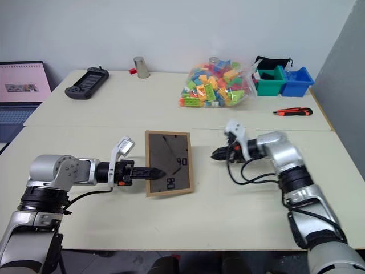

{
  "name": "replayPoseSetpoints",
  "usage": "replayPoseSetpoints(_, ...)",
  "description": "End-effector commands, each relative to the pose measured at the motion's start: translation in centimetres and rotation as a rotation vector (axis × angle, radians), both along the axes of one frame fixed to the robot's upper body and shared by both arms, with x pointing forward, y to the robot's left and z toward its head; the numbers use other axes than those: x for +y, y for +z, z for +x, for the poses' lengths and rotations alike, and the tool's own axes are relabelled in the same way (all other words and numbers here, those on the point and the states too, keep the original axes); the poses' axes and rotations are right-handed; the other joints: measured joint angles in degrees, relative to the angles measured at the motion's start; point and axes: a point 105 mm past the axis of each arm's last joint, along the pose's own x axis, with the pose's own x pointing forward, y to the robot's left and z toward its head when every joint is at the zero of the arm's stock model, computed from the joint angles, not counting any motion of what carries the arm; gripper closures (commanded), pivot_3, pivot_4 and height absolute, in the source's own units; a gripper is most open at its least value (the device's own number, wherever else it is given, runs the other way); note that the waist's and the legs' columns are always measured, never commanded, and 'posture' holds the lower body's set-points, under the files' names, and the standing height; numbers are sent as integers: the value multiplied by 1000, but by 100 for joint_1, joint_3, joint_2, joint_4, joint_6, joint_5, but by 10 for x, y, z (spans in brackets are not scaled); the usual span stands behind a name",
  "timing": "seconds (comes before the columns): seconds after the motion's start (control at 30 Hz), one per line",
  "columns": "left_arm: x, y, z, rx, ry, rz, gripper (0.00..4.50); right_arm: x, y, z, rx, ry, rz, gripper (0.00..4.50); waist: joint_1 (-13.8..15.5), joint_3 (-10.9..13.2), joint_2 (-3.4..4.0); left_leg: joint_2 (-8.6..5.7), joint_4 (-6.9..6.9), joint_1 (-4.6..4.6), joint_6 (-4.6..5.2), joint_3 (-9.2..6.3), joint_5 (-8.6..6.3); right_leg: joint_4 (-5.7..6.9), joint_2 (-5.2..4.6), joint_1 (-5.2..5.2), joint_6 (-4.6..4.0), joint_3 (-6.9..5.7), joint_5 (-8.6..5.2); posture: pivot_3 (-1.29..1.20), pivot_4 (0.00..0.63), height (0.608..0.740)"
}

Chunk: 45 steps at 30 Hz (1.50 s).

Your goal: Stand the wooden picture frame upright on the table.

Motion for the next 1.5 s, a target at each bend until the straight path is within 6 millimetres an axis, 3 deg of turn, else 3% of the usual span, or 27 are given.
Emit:
replayPoseSetpoints(0.03, -1, 21, 3, -132, 4, -28, 3206, -6, 42, -13, 11, 66, 105, 2529, -5, 0, 0, 0, 2, 1, 0, 1, 0, 1, 0, 1, 0, 1, 0, 0, 150, 740)
replayPoseSetpoints(0.13, 0, 26, 7, -160, 21, -38, 3206, 9, 69, -28, 37, 143, 195, 1747, -52, 1, -1, 1, 2, 5, 1, 2, 0, 3, 1, 1, 0, 3, 0, 0, 150, 740)
replayPoseSetpoints(0.2, -3, 31, 10, -180, 23, -50, 3206, 31, 83, -36, 52, 184, 256, 1192, -77, 1, -1, 1, 2, 7, 1, 0, 0, 6, 2, 1, 0, 3, 0, 0, 150, 740)
replayPoseSetpoints(0.33, -7, 36, 14, -210, 11, -45, 3206, 62, 86, -42, 35, 216, 264, 356, -82, 0, -1, 5, 1, 4, 1, -9, 0, 8, 8, -2, 0, -2, 0, 0, 150, 740)
replayPoseSetpoints(0.5, -10, 41, 15, -228, -9, -49, 3206, 87, 80, -37, 38, 201, 260, 356, -37, 1, -1, -1, 2, -4, 0, -7, 0, 2, 1, -3, 0, -2, 0, 0, 150, 740)
replayPoseSetpoints(0.77, -15, 42, 10, -233, -38, -51, 3206, 110, 70, -17, -18, 135, 222, 356, -61, 1, -1, 1, 2, -4, 0, -7, 0, 5, 3, -7, 0, -2, 0, 0, 150, 740)
replayPoseSetpoints(0.97, -17, 41, 9, -235, -45, -54, 3206, 126, 71, -17, -36, 160, 225, 356, -61, 1, -1, 2, 0, -4, 0, -7, 0, 6, 3, -9, 0, -3, 0, 0, 150, 740)
replayPoseSetpoints(1.07, -17, 41, 8, -236, -49, -54, 3206, 133, 77, -30, -22, 239, 254, 356, -61, 1, -1, 2, 0, -5, 0, -7, 0, 6, 3, -9, 0, -3, 0, 0, 150, 740)
replayPoseSetpoints(1.17, -17, 41, 8, -235, -51, -51, 3206, 132, 84, -49, 16, 346, 285, 356, -58, 2, 0, 2, 0, -5, 0, -7, 0, 6, 3, -9, 0, -3, 0, 0, 150, 740)
replayPoseSetpoints(1.3, -14, 39, 8, -235, -45, -43, 3206, 114, 86, -81, 77, 530, 279, 356, -48, 2, 0, 1, 1, -8, 0, -10, 0, 4, 3, -9, 0, -7, 0, 0, 150, 740)
replayPoseSetpoints(1.5, -16, 38, 7, -235, -52, -47, 3206, 99, 78, -64, 65, 436, 248, 356, -66, 2, 0, 2, 2, -7, 1, -13, 0, 4, 4, -6, 0, -10, 0, 0, 150, 740)
